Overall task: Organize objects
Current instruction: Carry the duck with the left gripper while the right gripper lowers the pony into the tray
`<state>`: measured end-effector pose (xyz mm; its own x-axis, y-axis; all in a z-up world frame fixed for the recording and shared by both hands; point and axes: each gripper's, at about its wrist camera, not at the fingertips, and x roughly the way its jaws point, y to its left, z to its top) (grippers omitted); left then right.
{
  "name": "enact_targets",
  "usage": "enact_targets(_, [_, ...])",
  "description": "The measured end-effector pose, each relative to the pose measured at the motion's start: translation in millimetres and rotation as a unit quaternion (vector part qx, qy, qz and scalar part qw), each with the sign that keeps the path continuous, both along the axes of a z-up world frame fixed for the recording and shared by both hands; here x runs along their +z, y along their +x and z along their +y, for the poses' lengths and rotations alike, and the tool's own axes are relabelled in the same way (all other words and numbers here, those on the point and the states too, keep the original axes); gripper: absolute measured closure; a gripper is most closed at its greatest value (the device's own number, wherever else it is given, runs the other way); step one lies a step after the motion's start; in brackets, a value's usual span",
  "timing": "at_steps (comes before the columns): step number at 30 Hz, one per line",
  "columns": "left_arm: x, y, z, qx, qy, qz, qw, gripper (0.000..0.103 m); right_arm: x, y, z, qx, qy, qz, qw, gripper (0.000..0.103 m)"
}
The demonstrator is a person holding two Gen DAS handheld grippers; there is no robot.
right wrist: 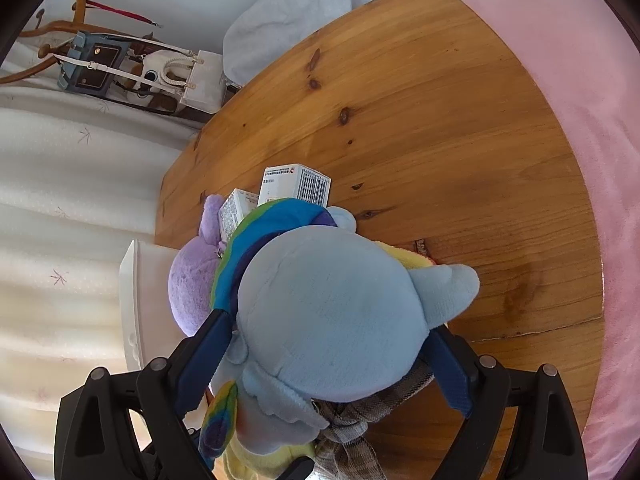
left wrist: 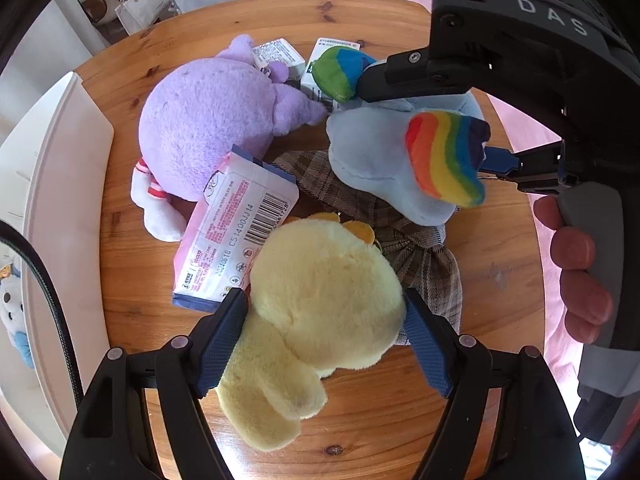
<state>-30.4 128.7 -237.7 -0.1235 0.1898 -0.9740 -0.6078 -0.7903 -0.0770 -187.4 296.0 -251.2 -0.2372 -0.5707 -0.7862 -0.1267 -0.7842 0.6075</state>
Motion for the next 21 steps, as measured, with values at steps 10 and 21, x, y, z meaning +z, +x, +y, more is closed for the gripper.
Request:
enact_targets(10, [-10,-7,2,0.024,0.008,-0.03,0.9992,0.023,-2,-1,-1,-0.003,-0.006,0.009,1.0,0.01])
enact_targets(21, [-16,-12,-2,0.068,0.032,-0.068,0.9949,0.024,2,1,2,-0.015,-0.005,0.026,1.0,0.025])
